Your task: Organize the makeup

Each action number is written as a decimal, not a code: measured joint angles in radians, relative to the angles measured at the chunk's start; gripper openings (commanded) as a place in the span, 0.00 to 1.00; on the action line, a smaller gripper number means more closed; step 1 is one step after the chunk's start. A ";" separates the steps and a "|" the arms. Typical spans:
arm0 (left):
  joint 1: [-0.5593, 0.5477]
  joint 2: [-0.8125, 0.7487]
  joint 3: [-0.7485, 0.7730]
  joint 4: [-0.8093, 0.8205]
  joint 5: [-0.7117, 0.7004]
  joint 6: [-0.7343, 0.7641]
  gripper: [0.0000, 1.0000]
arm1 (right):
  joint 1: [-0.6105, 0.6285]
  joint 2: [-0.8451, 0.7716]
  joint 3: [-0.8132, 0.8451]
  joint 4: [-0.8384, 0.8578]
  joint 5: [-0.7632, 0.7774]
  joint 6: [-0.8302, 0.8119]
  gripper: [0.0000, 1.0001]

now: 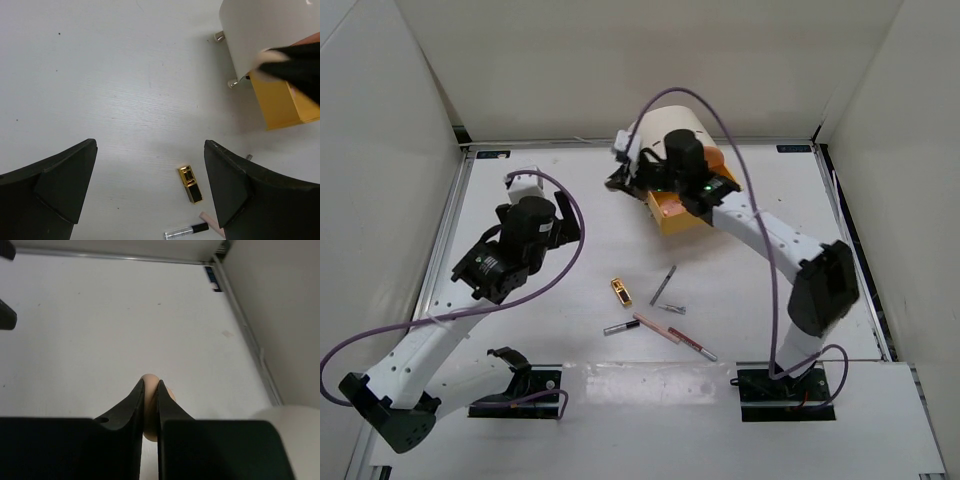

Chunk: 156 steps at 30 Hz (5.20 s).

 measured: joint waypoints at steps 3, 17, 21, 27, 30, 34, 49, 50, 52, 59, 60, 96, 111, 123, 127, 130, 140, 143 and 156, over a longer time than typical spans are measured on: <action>0.000 0.022 -0.014 0.016 0.019 -0.019 0.98 | -0.070 -0.129 -0.100 0.054 0.040 0.062 0.10; 0.142 0.293 -0.003 0.148 0.304 0.021 0.98 | -0.248 -0.210 -0.276 -0.056 0.198 0.171 0.84; 0.172 0.313 0.022 0.189 0.372 0.036 0.98 | -0.246 -0.210 -0.275 -0.087 0.215 0.162 0.99; 0.192 0.339 0.066 0.234 0.422 0.061 0.98 | -0.246 -0.236 -0.274 -0.115 0.259 0.160 0.99; 0.200 0.350 0.068 0.250 0.441 0.073 0.98 | -0.246 -0.282 -0.274 -0.122 0.294 0.162 0.99; 0.211 0.365 0.068 0.261 0.463 0.092 0.98 | -0.246 -0.381 -0.305 -0.122 0.345 0.175 0.99; 0.301 0.666 0.407 0.363 0.743 0.277 0.98 | -0.254 -0.709 -0.613 -0.226 0.629 0.344 0.99; 0.308 0.702 0.442 0.359 0.764 0.290 0.98 | -0.256 -0.725 -0.629 -0.237 0.644 0.356 0.99; 0.323 0.784 0.523 0.356 0.805 0.312 0.98 | -0.259 -0.752 -0.652 -0.256 0.667 0.379 0.99; 0.345 0.948 0.704 0.322 0.893 0.361 0.98 | -0.260 -0.771 -0.682 -0.293 0.716 0.442 0.99; 0.345 0.952 0.709 0.319 0.904 0.364 0.98 | -0.260 -0.771 -0.689 -0.296 0.721 0.449 0.99; 0.344 1.101 0.788 0.335 1.123 0.371 0.98 | -0.150 -0.584 -0.809 -0.207 0.703 0.482 0.95; 0.356 1.205 0.900 0.362 1.230 0.499 0.98 | -0.202 -0.456 -0.679 -0.081 0.753 0.483 0.94; 0.482 1.350 1.193 0.417 1.489 0.622 0.98 | -0.206 -0.444 -0.666 -0.075 0.750 0.472 0.94; 0.513 1.443 1.199 0.646 1.674 0.483 0.98 | -0.206 -0.444 -0.666 -0.075 0.748 0.457 0.94; 0.519 1.550 1.202 0.947 1.788 0.250 0.98 | -0.206 -0.444 -0.666 -0.073 0.748 0.444 0.94; 0.488 1.739 1.264 1.337 1.929 -0.075 0.98 | -0.206 -0.432 -0.663 -0.063 0.735 0.435 0.94; 0.473 1.739 1.266 1.403 1.927 -0.104 0.98 | -0.206 -0.402 -0.648 -0.048 0.729 0.426 0.93; 0.437 1.740 1.234 1.539 1.911 -0.187 0.98 | -0.204 -0.240 -0.587 0.229 0.779 0.423 0.84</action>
